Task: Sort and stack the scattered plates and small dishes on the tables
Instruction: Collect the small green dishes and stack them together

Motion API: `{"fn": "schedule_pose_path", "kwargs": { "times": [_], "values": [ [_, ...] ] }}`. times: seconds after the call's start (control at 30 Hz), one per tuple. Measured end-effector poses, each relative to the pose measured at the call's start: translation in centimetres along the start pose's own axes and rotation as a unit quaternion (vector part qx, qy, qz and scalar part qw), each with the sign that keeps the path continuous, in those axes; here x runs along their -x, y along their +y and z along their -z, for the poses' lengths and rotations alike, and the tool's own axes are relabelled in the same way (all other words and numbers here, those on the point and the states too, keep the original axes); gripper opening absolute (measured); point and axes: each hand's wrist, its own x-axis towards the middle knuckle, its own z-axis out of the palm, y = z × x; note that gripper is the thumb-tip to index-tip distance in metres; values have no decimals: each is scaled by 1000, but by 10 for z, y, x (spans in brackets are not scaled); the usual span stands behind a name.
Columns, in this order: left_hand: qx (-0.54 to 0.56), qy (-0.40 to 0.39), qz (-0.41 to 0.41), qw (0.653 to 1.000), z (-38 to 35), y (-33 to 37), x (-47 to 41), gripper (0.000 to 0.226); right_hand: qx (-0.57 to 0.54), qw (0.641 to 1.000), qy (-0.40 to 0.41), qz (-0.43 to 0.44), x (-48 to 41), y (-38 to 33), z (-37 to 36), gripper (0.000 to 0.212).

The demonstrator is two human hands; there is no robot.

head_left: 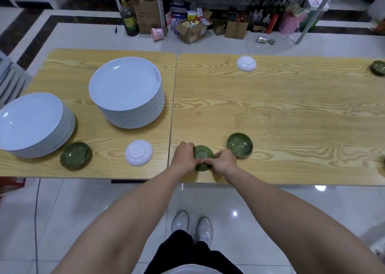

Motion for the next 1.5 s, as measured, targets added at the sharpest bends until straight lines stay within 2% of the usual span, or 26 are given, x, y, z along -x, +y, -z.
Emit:
{"fn": "schedule_pose_path", "kwargs": {
  "times": [0.1,0.23,0.33,0.43,0.5,0.67,0.73,0.83,1.0,1.13,1.23,1.33,1.5],
  "values": [
    [31,-6,34,999,3,-4,-4,45,-50,998,0,-34,-5,1,-6,27],
    [44,-43,71,996,7,-6,-10,55,-107,992,-5,-66,-9,-2,-7,35],
    [93,-62,78,991,12,-7,-13,55,-143,987,-19,-64,-7,-9,-5,34],
    [143,-37,60,987,21,-8,-14,58,-195,979,-39,-38,-4,-16,4,44],
    [165,-9,33,986,26,-8,-16,53,-152,988,-11,19,-4,-18,10,46],
    [91,53,-51,993,19,-14,-14,28,-8,989,36,142,-1,-13,8,39],
    [87,52,-55,993,12,-20,-11,34,52,983,55,167,0,-5,3,31],
    [112,58,-53,991,5,-27,-7,43,69,984,68,147,3,4,-4,24],
    [130,64,-61,988,5,-25,-2,40,-75,991,92,57,0,3,-13,20],
    [92,53,-93,990,3,-27,1,26,-137,984,114,-6,-5,5,-16,24],
    [54,37,-111,992,8,-27,2,24,-174,975,133,-31,-6,4,-12,26],
    [-44,32,-149,987,18,-17,1,17,-210,961,174,-35,-6,-1,5,30],
    [-212,20,-233,949,27,14,-2,48,-279,929,236,-60,5,-9,51,28]
  ]
}}
